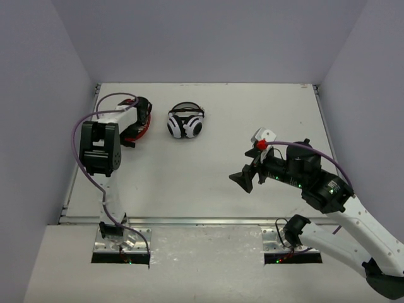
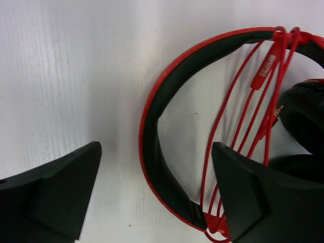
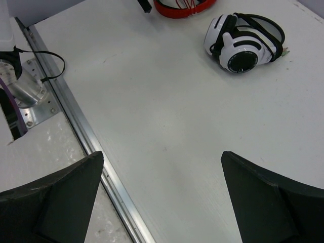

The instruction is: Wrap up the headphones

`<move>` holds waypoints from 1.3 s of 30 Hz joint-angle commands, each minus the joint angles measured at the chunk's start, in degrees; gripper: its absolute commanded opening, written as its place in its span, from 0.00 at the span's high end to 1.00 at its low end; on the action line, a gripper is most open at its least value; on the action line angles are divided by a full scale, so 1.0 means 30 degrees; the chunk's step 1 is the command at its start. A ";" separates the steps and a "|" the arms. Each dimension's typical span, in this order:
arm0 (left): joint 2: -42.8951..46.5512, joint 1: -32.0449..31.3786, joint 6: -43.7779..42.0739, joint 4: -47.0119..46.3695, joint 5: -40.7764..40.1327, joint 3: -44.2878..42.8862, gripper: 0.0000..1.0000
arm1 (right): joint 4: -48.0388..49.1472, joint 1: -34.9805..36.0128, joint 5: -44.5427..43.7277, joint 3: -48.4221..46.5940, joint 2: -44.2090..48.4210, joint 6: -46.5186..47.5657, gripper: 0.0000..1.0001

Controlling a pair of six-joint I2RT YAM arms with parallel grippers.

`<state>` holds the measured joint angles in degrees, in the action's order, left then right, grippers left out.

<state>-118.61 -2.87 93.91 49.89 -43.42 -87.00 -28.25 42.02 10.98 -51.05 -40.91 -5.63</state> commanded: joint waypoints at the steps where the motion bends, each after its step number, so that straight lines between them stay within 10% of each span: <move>1: 0.2031 0.0108 0.0397 -0.0252 0.0672 0.0989 0.08 | 0.1126 -0.0061 -0.0086 -0.0006 0.0130 0.0119 0.01; 8: 0.7888 0.0167 -0.2173 -0.2563 0.0645 0.5501 0.00 | 0.0862 -0.0061 -0.1488 -0.0241 -0.0163 -0.0349 0.01; 12: 1.1517 -0.0385 -1.0478 -0.5696 0.2457 0.6792 0.00 | 0.1124 -0.0061 -0.6287 0.0284 0.0215 -0.2012 0.01; 26: 2.7973 -0.3554 -2.5110 -0.7014 0.3604 1.1654 0.00 | -0.3208 -0.0061 -1.3387 0.2159 0.4049 -0.4539 0.01; 39: 3.4233 -0.3524 -2.5619 -0.8457 0.2168 1.6139 0.00 | -0.2332 -0.0061 -1.3329 0.5237 0.4436 -0.5535 0.01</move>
<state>-16.12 -13.80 18.24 26.57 -35.55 -38.11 -37.80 42.02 -27.11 -35.83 -27.16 -20.10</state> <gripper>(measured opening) 1.001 0.992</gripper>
